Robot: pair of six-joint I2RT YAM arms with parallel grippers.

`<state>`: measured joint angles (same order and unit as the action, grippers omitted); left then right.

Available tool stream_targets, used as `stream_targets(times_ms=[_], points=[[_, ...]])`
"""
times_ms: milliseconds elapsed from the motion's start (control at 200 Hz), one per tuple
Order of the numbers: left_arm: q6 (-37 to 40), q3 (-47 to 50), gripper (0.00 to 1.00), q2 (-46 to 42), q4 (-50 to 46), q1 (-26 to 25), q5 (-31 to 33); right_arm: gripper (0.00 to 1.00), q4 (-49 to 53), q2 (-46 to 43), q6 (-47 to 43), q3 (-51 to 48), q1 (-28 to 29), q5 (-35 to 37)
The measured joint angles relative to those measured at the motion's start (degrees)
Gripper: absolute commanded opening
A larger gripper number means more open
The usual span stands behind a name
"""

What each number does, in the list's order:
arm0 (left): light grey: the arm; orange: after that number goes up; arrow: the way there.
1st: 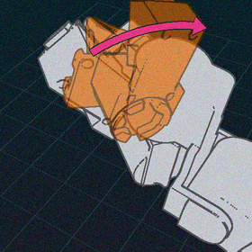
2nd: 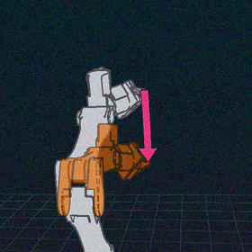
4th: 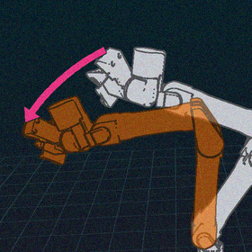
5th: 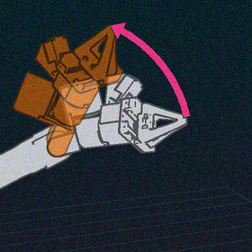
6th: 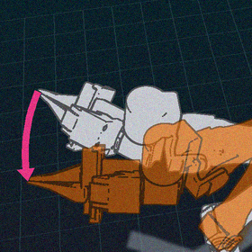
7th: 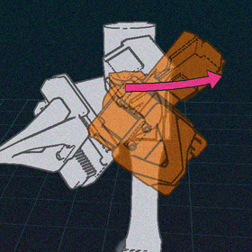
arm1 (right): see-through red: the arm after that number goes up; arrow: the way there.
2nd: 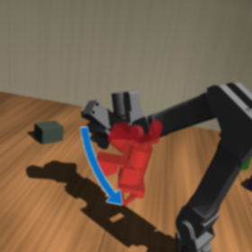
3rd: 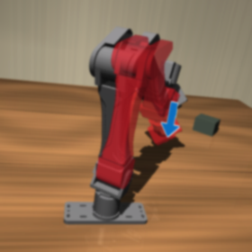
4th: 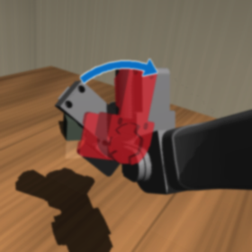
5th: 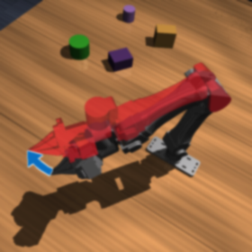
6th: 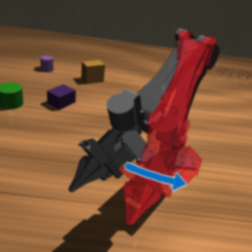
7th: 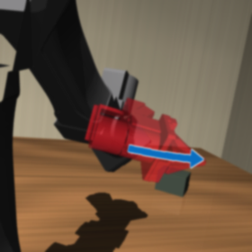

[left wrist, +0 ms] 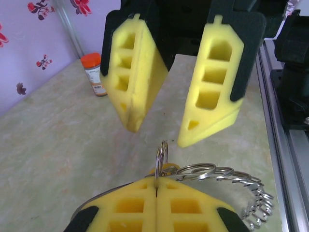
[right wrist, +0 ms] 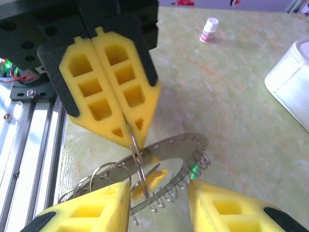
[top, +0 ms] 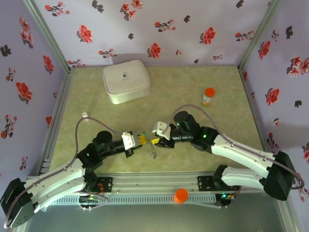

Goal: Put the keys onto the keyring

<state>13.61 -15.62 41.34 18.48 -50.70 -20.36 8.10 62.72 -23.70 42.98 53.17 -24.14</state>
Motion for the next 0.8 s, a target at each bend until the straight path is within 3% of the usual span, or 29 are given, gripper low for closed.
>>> stream_targets(times_ms=[165,390,800], points=[[-1.70,2.49,0.00,-0.02,2.49,0.02,-0.26,0.28,-3.10,0.00,2.60,-1.57,0.00,-1.20],[-2.82,2.67,0.00,-0.02,5.40,0.02,-0.28,0.31,-3.76,0.00,2.99,-1.57,0.00,-1.73],[-2.82,2.71,0.00,-0.02,6.80,0.02,-0.24,0.06,-3.78,1.25,3.21,-1.57,0.02,-2.73]])
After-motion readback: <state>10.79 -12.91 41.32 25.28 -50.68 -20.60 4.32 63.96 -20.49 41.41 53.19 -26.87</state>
